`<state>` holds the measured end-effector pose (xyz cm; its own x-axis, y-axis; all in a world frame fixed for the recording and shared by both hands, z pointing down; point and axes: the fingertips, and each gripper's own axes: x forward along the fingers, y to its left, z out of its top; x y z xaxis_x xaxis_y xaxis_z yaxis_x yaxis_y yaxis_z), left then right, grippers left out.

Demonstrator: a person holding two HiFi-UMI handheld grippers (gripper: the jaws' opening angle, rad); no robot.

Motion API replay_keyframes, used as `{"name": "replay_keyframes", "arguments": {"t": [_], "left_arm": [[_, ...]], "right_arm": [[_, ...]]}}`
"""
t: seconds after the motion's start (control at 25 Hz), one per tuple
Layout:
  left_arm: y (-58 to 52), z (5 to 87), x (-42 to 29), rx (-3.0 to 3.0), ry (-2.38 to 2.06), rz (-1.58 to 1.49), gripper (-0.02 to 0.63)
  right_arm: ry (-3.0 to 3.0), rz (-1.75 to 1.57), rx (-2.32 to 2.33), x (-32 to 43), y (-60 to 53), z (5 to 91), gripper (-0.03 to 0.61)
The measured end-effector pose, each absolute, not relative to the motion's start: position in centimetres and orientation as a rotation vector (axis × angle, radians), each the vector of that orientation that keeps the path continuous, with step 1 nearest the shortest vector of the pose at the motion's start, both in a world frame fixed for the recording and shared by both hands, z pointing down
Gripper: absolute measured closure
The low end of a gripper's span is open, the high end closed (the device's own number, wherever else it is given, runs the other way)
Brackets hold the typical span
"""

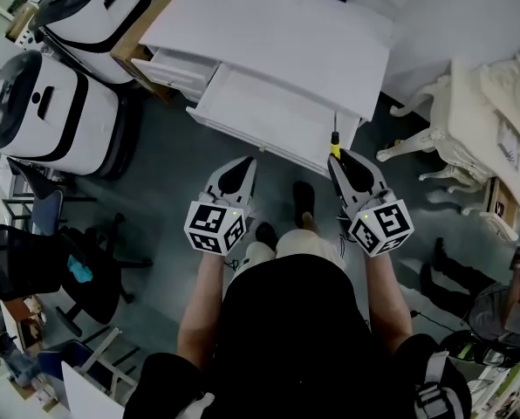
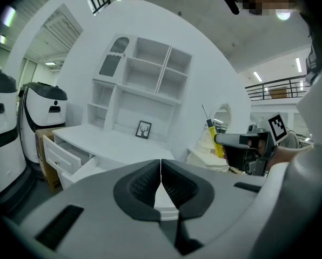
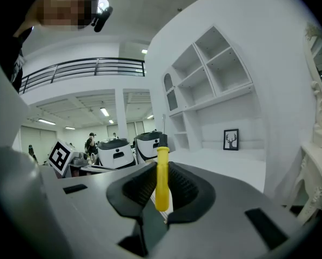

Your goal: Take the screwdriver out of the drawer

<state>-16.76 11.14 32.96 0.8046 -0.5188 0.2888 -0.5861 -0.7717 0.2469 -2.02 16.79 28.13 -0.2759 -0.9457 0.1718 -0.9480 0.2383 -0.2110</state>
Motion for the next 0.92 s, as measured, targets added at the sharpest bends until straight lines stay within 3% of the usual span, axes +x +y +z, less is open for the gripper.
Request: {"name": "replay_keyframes", "arguments": {"t": [0.92], "left_arm": [[11.33,32.88,-17.20,2.669,-0.826,0.281,0.588]], "right_arm": [[-2.458,0.457,1.906,-2.70,17.09,28.45,0.498]]}}
